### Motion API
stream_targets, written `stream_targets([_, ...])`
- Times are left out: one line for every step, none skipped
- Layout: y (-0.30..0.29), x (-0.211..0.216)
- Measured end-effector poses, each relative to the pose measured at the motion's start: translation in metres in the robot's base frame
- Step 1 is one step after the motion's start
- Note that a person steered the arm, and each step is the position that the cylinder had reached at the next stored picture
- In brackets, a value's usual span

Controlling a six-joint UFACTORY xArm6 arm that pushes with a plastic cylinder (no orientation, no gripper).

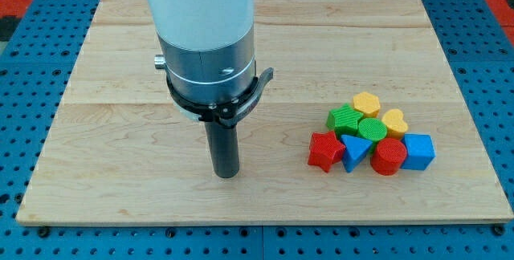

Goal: Slide the arm into the cube

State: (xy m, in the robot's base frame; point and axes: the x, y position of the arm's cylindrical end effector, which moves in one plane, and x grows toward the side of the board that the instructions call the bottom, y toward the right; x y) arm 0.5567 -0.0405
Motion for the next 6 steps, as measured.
stream_targets([0.008, 0.009])
stream_targets([0.008, 0.009])
stream_targets([0.041, 0.022])
stream_targets([0.110, 0.025])
stream_targets([0.192, 0.036])
stream_targets([0.258, 0.019])
